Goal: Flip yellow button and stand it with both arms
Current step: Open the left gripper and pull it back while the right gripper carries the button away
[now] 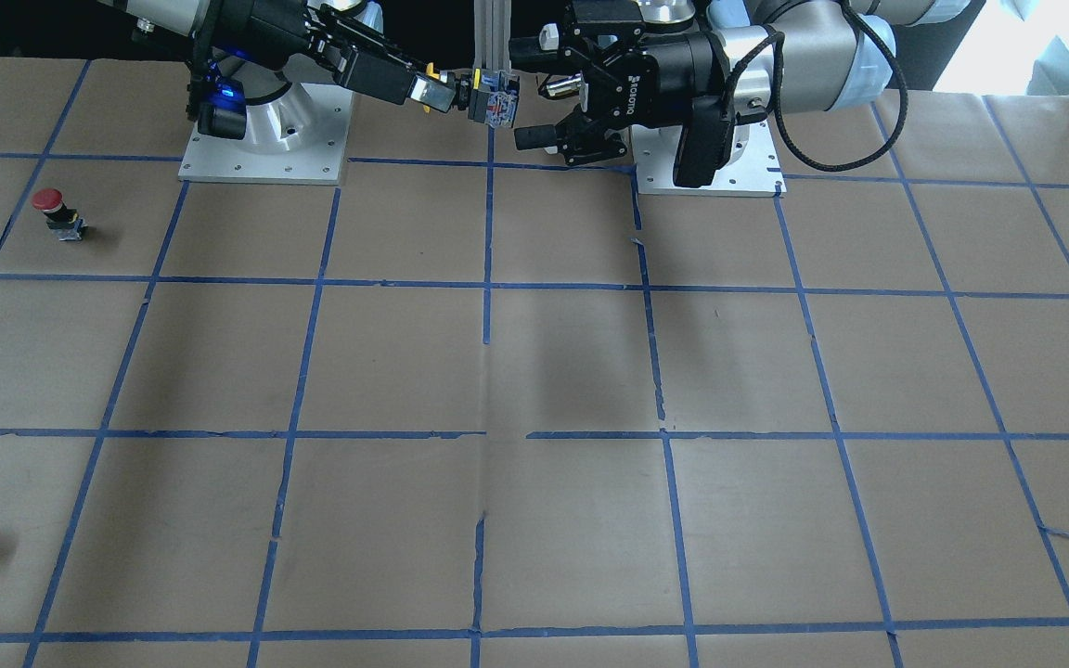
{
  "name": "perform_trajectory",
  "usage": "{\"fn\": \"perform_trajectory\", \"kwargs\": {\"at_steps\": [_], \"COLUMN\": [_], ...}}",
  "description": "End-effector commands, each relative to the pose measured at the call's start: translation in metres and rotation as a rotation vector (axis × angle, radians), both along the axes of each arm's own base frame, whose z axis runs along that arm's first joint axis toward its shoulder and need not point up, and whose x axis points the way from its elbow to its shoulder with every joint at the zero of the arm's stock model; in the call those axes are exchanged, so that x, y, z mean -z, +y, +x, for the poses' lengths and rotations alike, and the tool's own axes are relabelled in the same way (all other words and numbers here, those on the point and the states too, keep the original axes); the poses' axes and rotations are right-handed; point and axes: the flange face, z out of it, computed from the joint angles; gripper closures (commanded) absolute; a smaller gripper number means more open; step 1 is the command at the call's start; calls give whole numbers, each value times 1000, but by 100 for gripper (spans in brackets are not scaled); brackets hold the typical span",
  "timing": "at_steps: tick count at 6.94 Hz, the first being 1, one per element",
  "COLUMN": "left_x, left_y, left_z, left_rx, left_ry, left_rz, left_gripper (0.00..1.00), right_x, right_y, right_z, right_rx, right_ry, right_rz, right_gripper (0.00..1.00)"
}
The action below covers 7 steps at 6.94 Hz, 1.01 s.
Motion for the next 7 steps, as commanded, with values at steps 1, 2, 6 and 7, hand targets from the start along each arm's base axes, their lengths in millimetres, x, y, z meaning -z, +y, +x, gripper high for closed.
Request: {"fn": "perform_trajectory", "kwargs": {"at_steps": [1, 2, 6, 7], "left_x": [8, 13, -3, -24], "left_y": [2, -5, -43, -76], "left_z": [3, 10, 65, 86], "left_rx": [18, 25, 7, 16], "left_ry": [-178, -364, -1039, -1231], "left_rz": [13, -20, -32, -10], "left_gripper": [0, 0, 0, 0], "right_x": [-6, -8, 22, 37], "right_y": [-7, -11, -14, -12], "right_z": [-26, -43, -122, -165], "right_rx": [4, -22, -495, -637], "right_ry": [108, 179, 446, 482], "right_rz": [-45, -99, -413, -470], "right_gripper": [78, 78, 80, 82]}}
